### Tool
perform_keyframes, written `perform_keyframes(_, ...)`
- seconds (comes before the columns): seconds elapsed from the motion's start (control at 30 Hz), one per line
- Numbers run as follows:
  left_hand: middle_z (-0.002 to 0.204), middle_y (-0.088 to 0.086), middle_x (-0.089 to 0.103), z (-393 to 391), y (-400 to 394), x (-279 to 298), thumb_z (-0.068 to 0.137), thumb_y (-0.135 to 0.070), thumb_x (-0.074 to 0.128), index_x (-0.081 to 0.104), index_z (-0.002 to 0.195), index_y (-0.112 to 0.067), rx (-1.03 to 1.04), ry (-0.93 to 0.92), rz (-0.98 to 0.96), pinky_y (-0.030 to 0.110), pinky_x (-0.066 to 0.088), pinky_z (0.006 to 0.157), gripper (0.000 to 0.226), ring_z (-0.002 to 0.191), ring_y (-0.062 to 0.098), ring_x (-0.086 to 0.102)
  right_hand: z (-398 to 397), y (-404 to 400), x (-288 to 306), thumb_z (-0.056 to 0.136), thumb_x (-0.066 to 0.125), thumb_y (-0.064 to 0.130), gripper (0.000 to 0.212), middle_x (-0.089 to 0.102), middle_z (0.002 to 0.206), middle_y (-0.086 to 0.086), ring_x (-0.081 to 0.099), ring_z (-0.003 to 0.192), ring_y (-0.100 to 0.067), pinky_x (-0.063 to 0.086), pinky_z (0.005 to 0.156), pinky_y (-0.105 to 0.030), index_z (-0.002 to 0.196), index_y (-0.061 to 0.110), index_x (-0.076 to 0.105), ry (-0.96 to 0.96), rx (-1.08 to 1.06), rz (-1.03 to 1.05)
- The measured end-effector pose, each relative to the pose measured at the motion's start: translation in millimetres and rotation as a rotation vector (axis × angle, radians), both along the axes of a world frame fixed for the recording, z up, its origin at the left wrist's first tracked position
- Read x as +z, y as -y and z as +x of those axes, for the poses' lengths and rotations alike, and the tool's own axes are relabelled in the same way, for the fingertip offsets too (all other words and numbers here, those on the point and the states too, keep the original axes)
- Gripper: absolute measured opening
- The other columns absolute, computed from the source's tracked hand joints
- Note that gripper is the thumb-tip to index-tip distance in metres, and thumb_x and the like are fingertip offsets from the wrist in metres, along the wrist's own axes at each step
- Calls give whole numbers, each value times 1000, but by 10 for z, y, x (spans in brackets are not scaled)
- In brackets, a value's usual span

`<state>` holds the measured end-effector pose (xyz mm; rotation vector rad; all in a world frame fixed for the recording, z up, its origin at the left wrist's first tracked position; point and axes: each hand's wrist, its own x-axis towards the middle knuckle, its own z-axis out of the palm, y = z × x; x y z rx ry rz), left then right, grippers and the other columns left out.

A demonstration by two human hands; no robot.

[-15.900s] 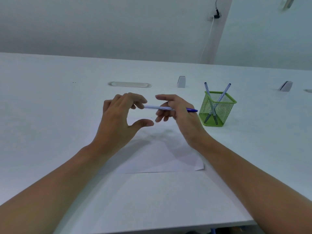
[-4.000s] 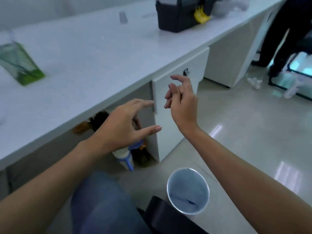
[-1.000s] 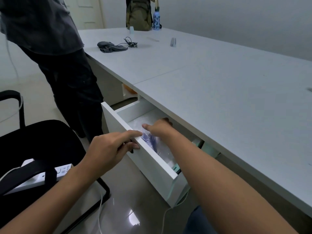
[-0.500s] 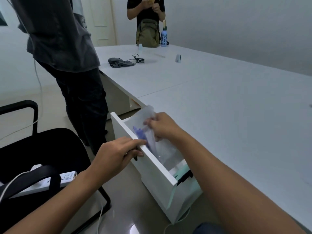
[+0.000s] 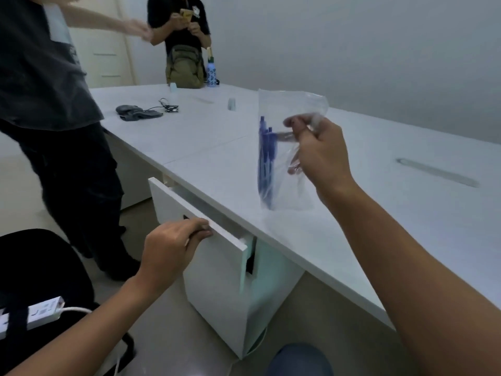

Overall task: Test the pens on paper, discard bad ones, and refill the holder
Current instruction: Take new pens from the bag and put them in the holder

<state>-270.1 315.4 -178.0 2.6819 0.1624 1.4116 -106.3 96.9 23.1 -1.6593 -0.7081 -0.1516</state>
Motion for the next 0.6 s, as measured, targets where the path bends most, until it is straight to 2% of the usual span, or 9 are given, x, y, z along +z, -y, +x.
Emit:
perform_keyframes(0.1, 71, -12, 70, 127, 205, 49, 94, -42, 71, 75, 89, -23, 66, -20, -79, 30, 50, 57, 20, 59, 12, 63, 79, 415, 33, 110, 54, 20, 19, 83, 93, 2, 60, 42, -17, 53, 43, -27, 110, 9, 70, -1, -23, 7)
perform_keyframes(0.23, 69, -12, 68, 308, 487, 136, 92, -41, 71, 71, 87, -23, 66, -27, -102, 27, 45, 49, 19, 56, 13, 62, 222, 960, 28, 110, 55, 21, 18, 83, 93, 2, 60, 42, -21, 54, 45, -29, 108, 13, 70, -4, -83, 9)
perform_keyframes(0.37, 69, -13, 66, 398, 628, 178, 91, -29, 79, 71, 88, -23, 71, -41, -176, 24, 38, 47, 10, 59, 14, 64, 319, 1388, 34, 110, 53, 19, 18, 83, 91, 2, 56, 40, -18, 51, 43, -23, 107, 13, 70, -16, -130, 61)
perform_keyframes(0.47, 75, -16, 65, 366, 726, 195, 90, -27, 79, 71, 90, -18, 9, -9, -181, 26, 43, 52, 12, 64, 13, 65, 385, 1675, 32, 110, 53, 18, 19, 83, 90, 0, 55, 37, -15, 48, 42, -21, 109, 11, 70, -38, -151, 113)
perform_keyframes(0.6, 81, -7, 68, 475, 1150, 447, 92, -33, 69, 71, 88, -8, -194, 118, -90, 29, 45, 78, 25, 72, 13, 60, 484, 2029, 13, 111, 53, 19, 19, 83, 93, -3, 54, 37, -15, 48, 43, -21, 111, 12, 71, -35, -192, 149)
